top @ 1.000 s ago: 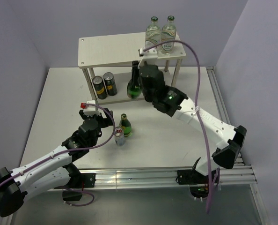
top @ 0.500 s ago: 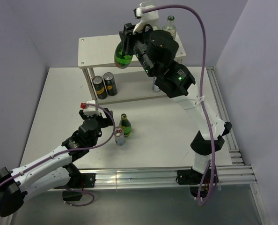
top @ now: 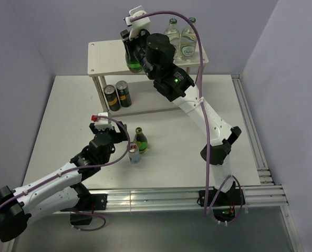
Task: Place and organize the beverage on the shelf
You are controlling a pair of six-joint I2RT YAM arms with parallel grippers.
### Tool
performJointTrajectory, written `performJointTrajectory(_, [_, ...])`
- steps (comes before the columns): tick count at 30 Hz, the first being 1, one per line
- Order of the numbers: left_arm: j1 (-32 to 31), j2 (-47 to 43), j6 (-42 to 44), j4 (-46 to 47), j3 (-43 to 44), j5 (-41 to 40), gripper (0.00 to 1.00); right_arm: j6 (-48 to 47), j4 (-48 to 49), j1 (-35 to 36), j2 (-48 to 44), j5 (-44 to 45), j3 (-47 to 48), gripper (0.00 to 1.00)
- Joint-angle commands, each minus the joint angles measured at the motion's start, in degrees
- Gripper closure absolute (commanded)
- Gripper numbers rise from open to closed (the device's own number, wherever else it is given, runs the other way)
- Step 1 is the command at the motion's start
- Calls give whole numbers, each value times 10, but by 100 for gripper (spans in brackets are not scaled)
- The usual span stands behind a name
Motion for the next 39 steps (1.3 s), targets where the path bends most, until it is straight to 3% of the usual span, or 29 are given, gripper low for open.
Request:
performJointTrajectory(1, [-1,4,-2,9,18,-1,13,-35,168,-21,-36,-16,48,100])
performJointTrajectory(22, [0,18,-2,9,21,-4,12,39,183,-71,-4,-48,45,100])
performJointTrajectory(35, [-1,-25,6,24,4,16,12,-25,193,21,-178,22,-106,100])
performJointTrajectory(39, [-1,-44,11,31,0,55,13,-32,226,60,-255,55,-225,100])
